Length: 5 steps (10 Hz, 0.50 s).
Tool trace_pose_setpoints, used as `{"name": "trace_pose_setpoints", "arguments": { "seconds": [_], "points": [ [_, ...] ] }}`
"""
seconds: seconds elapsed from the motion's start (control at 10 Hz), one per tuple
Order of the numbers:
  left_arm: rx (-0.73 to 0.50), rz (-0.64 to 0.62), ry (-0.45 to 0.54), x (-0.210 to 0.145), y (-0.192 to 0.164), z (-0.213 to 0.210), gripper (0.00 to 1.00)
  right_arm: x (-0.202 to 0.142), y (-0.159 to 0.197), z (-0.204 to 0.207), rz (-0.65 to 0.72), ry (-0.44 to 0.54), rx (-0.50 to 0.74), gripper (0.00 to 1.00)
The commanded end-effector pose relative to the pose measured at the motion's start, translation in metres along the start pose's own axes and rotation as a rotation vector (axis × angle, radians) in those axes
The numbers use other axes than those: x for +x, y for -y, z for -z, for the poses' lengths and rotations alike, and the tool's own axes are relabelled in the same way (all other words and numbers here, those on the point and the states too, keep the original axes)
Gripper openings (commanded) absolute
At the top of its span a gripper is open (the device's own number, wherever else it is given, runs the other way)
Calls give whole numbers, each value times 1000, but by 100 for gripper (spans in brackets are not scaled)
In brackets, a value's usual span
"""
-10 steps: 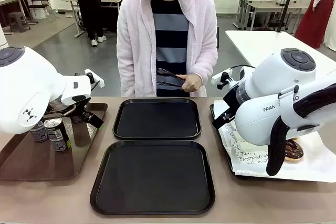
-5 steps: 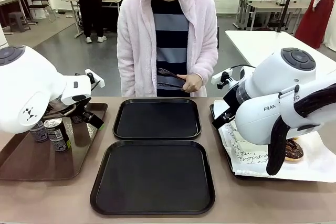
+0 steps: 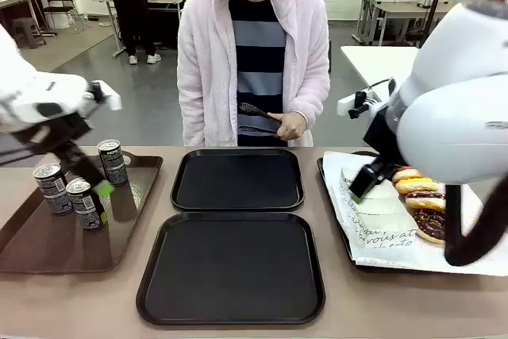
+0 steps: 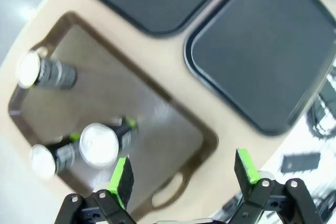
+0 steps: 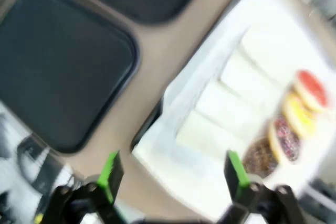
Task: Set up donuts and drinks on trays.
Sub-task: Pick up one Pepsi coke and place it on the Flat Tray.
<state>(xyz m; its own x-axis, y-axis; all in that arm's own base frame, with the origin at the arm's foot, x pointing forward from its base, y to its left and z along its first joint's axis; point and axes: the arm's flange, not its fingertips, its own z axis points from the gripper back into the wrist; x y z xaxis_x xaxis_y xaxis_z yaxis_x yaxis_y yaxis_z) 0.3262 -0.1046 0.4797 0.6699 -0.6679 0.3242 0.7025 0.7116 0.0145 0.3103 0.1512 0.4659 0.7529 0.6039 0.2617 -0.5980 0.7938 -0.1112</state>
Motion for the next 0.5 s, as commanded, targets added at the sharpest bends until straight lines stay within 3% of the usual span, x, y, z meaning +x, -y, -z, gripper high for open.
{"name": "trace_pose_setpoints", "arguments": {
  "seconds": [0.0,0.1,0.2,0.4],
  "points": [
    [7,54,-24,-112,37,5,100,-115,-44,7,-54,-123,26,100],
    [0,59,23,-117,39,10,100,-118,-40,18,-95,-107,-58,100],
    [-1,14,-30,-19,1,-25,100,-21,-12,-20,-17,-78,10,100],
    [-1,14,-30,-19,1,-25,100,-21,-12,-20,-17,-78,10,100]
  ]
}}
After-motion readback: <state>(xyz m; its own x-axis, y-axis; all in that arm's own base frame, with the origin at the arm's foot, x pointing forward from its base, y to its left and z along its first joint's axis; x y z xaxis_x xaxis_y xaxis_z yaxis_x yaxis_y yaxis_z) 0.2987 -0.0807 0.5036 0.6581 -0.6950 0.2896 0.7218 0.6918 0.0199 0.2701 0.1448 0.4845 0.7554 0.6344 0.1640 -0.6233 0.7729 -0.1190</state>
